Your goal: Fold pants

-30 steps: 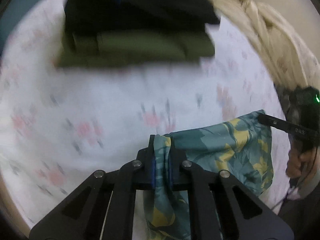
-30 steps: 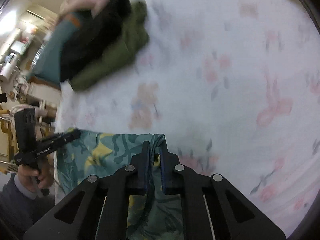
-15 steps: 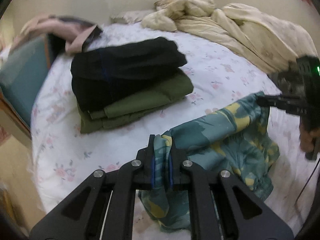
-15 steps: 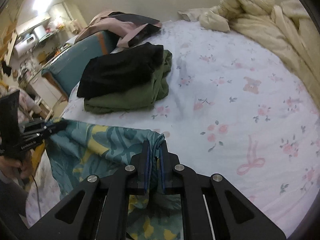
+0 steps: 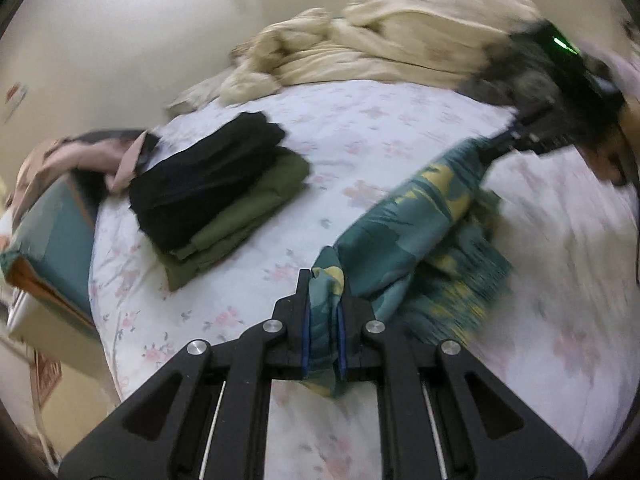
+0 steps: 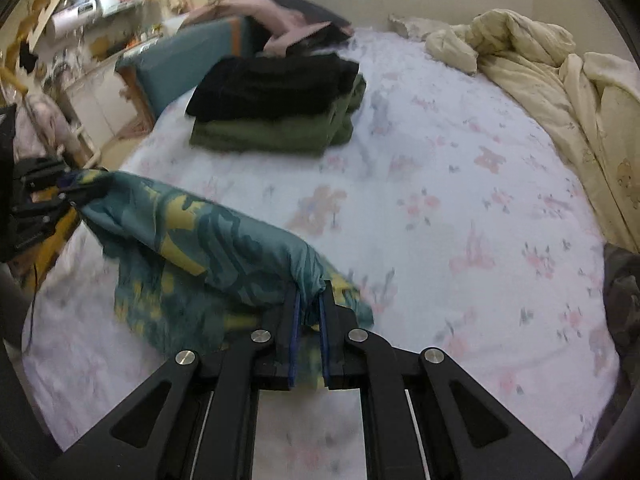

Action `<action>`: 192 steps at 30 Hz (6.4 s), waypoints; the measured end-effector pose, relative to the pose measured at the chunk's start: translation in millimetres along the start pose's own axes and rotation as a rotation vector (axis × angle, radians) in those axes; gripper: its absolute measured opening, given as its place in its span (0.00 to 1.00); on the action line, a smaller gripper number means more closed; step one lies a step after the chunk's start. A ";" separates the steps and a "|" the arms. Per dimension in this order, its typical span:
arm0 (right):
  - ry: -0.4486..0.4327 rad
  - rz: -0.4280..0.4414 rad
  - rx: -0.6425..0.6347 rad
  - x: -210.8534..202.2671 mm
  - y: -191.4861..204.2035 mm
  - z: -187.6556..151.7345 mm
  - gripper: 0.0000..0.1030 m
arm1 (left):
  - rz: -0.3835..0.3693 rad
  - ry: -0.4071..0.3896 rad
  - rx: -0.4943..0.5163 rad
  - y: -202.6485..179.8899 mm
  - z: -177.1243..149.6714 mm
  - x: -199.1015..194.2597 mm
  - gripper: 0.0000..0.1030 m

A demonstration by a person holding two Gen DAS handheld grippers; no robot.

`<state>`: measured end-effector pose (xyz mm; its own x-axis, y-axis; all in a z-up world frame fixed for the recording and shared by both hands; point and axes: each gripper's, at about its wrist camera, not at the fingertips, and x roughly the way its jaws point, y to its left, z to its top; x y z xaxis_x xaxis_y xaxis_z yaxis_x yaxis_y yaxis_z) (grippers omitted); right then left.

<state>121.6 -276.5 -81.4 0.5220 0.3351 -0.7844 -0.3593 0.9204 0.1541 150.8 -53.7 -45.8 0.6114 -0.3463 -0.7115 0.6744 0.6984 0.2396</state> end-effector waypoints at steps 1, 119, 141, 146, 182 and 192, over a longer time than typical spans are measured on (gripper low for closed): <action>0.015 -0.004 0.000 -0.9 0.8 -5.3 0.06 | -0.006 0.011 0.012 -5.5 -5.9 -2.5 0.08; 0.029 0.343 0.356 34.9 12.8 56.1 0.17 | -0.333 0.076 -0.911 66.6 1.6 43.6 0.12; 0.021 0.223 0.279 200.7 -46.0 315.0 0.28 | -0.156 0.108 -0.705 307.0 101.9 190.6 0.35; -0.011 0.213 0.370 184.4 -93.1 300.1 0.47 | -0.009 0.102 -0.716 334.5 74.2 171.5 0.48; -0.068 0.161 0.322 188.3 -35.1 293.1 0.30 | 0.266 0.120 -0.772 301.6 75.4 191.6 0.56; -0.256 0.014 0.199 23.5 62.6 222.4 0.88 | 0.352 -0.064 -0.751 207.0 55.8 21.3 0.90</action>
<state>283.4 -166.2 43.5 0.7047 0.3645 -0.6088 -0.2228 0.9282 0.2979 326.5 48.5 25.5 0.7726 -0.0488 -0.6330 -0.0023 0.9968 -0.0796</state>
